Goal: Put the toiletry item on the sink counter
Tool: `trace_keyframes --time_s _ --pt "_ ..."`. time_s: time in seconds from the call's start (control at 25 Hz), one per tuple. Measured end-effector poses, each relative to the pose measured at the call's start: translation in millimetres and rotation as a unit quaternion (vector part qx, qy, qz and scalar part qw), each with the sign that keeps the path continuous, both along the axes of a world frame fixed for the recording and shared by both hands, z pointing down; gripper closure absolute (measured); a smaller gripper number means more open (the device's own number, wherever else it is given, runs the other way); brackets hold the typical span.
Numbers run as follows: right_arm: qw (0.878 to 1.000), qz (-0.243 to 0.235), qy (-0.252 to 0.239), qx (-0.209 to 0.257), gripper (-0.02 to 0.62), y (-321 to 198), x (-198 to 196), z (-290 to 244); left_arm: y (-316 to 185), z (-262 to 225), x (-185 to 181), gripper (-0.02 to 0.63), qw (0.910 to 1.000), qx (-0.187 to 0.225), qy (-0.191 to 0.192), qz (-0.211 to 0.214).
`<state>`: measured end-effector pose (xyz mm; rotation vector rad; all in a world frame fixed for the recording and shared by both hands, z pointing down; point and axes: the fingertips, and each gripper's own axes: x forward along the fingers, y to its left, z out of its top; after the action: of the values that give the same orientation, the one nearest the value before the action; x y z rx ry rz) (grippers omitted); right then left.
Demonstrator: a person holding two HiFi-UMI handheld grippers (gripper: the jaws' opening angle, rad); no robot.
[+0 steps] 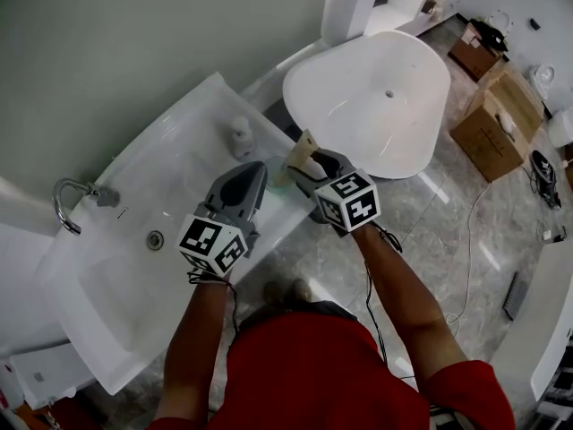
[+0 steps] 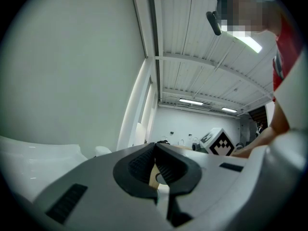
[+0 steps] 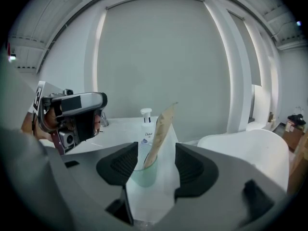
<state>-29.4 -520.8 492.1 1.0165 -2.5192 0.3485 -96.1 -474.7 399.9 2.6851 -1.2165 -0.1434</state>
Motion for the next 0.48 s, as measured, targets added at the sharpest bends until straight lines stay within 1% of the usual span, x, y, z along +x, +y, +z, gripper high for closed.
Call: trace_keyframes --time_s 0.12,0.28,0.32,0.4,0.48 --pt "1.0 -0.002 -0.007 0.003 0.371 7.8 6.7 -4.0 0.6 0.2 3.6 0.588 1.0 0.0 0.0 0.004" --pt "0.999 -0.02 -0.033 0.018 0.377 28.0 13.7 -20.7 2.3 -1.0 10.5 0.588 0.9999 0.003 -0.001 0.01" --pt "0.999 -0.023 -0.038 0.029 0.403 33.1 15.6 -27.7 3.1 -1.8 12.5 0.588 0.9999 0.004 -0.001 0.012" --pt "0.997 -0.027 -0.046 0.056 0.504 40.8 17.9 -43.3 4.6 -3.9 16.0 0.588 0.9999 0.006 -0.001 0.016" --pt "0.994 -0.037 -0.057 0.08 0.538 45.8 16.7 -59.0 5.0 -6.0 19.5 0.588 0.9998 0.008 -0.001 0.019"
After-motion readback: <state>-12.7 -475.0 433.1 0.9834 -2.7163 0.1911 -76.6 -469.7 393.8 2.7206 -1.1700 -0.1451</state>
